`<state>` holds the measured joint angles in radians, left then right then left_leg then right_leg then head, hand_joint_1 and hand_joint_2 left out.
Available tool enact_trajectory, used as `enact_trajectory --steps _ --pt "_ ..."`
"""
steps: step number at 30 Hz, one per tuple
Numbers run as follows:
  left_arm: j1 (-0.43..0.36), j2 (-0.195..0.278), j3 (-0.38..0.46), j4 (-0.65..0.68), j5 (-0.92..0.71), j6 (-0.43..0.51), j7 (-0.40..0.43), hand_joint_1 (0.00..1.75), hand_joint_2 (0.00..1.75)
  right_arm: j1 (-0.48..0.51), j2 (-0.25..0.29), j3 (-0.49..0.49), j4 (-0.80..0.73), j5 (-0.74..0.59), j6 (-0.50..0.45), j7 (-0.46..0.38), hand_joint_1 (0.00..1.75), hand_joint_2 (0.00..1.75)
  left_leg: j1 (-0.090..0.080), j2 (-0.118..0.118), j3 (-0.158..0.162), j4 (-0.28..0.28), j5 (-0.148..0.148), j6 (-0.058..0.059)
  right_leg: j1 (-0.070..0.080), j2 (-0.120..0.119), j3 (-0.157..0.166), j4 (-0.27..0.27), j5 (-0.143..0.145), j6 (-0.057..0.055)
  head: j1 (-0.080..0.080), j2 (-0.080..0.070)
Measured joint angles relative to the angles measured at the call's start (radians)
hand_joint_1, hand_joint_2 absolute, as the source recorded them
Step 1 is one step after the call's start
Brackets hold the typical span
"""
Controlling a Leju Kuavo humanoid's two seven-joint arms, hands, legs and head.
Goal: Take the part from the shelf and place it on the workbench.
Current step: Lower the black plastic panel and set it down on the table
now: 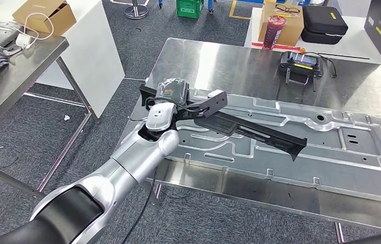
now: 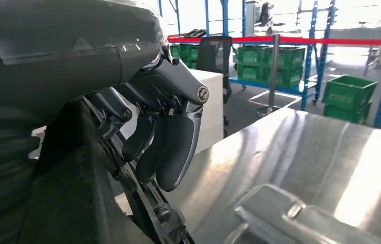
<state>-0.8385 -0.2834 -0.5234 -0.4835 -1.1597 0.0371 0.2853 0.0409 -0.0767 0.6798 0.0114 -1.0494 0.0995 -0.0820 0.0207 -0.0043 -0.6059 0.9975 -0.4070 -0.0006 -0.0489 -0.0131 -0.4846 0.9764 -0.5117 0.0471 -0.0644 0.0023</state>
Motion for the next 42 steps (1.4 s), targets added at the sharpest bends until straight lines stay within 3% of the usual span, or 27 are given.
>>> enact_trajectory --steps 16,20,25,29,42 --pt "0.038 0.002 0.000 0.051 -0.013 -0.003 0.010 1.75 1.75 -0.006 -0.005 0.011 0.000 -0.030 -0.009 0.036 0.00 0.00 0.000 0.000 0.000 0.000 0.000 0.000 0.000 0.000 0.000 0.000 0.000 0.000 0.000 0.000" --pt "0.038 0.002 0.000 0.051 -0.012 -0.001 0.009 0.00 1.75 -0.007 -0.005 0.016 0.000 -0.034 -0.008 0.037 0.00 0.00 0.000 0.000 0.000 0.000 0.000 0.000 0.000 0.000 0.000 0.000 0.000 0.000 0.000 0.000" --pt "0.040 0.002 0.000 0.051 -0.013 0.004 0.008 0.00 1.75 -0.007 -0.005 0.026 0.000 -0.043 -0.007 0.030 0.00 0.00 0.000 -0.001 0.000 0.000 0.000 0.000 0.000 -0.001 0.001 0.000 0.000 0.000 0.000 0.000" --pt "0.040 0.002 0.000 0.051 -0.017 -0.006 0.008 0.00 0.00 -0.007 -0.005 0.035 0.000 -0.052 0.001 0.027 0.00 0.00 0.000 -0.001 0.000 0.000 0.000 0.000 0.000 -0.001 0.001 0.000 0.000 0.000 0.000 0.000" --pt "0.044 0.004 0.000 0.051 -0.015 -0.016 0.008 0.00 0.00 -0.007 -0.005 0.051 0.000 -0.068 0.001 0.028 0.00 0.00 0.000 -0.001 0.000 0.000 0.000 0.000 0.000 -0.001 0.001 0.000 0.000 0.000 0.000 0.000"
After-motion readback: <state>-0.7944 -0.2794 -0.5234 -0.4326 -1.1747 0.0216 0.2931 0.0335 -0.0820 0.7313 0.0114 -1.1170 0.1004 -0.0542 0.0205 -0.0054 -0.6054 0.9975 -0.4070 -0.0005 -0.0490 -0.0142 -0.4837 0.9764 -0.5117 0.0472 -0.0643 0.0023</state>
